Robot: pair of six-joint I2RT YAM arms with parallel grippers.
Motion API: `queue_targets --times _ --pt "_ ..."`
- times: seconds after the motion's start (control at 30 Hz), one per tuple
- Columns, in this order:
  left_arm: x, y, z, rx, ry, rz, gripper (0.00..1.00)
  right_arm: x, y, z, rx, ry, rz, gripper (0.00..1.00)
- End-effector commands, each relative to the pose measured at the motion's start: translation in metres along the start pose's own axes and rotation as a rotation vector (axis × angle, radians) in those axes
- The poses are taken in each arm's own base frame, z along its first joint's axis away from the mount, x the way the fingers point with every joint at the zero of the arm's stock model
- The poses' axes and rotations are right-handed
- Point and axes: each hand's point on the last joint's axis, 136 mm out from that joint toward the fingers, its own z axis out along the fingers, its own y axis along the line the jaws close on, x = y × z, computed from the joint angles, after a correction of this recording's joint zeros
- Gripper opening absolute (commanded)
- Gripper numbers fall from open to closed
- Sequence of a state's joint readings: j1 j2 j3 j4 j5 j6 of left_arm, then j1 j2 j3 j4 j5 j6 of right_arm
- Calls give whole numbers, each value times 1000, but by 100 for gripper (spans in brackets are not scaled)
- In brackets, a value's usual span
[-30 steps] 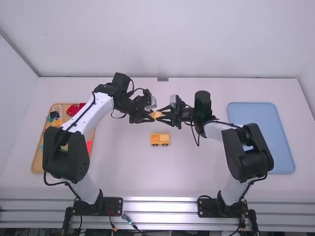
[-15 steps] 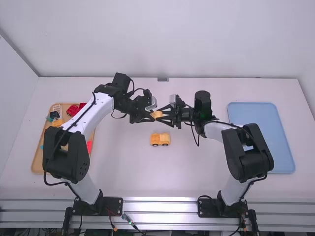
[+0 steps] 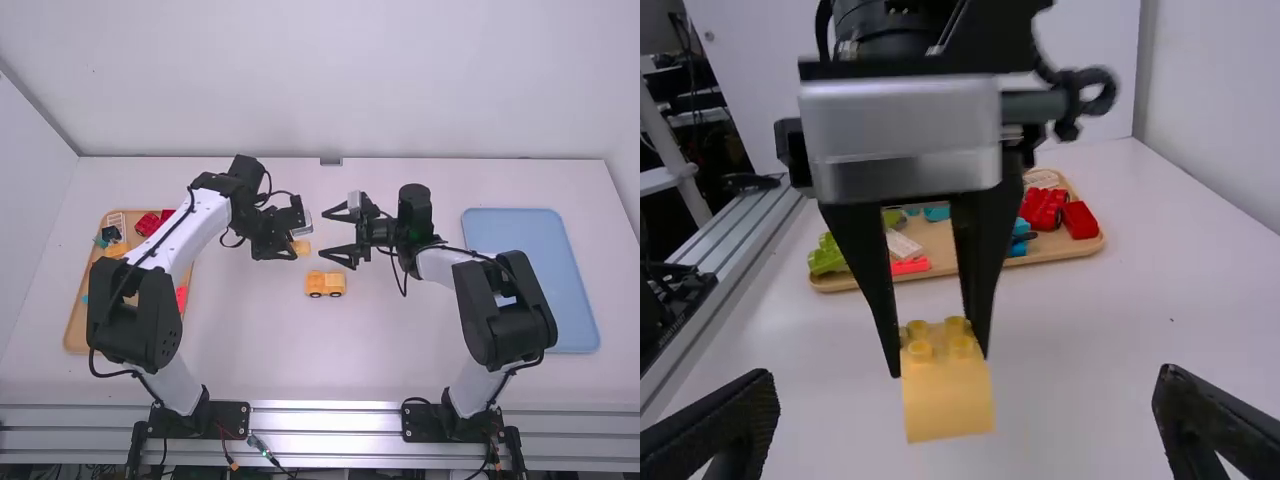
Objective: Assemble lego blocks to make yellow taxi
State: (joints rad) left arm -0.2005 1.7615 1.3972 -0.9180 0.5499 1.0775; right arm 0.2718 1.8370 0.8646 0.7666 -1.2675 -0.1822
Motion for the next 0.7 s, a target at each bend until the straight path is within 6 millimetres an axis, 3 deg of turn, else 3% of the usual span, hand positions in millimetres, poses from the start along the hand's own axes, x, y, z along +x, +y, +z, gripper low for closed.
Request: queue_targets --times 0.0,0.2,0.27,0.4,0.67 --pt "22 -4 10 9 82 21 20 -7 -3 -8 6 -11 -16 99" --pt "48 6 35 -68 121 -135 18 -6 -21 -30 85 -16 13 99" --pt "63 9 42 -109 161 -232 16 1 -50 -43 248 0 118 99" --pt "71 5 49 -118 162 -369 9 22 -78 -56 445 65 196 99" --pt "95 9 70 -238 152 -747 4 30 -89 -64 531 93 238 99"
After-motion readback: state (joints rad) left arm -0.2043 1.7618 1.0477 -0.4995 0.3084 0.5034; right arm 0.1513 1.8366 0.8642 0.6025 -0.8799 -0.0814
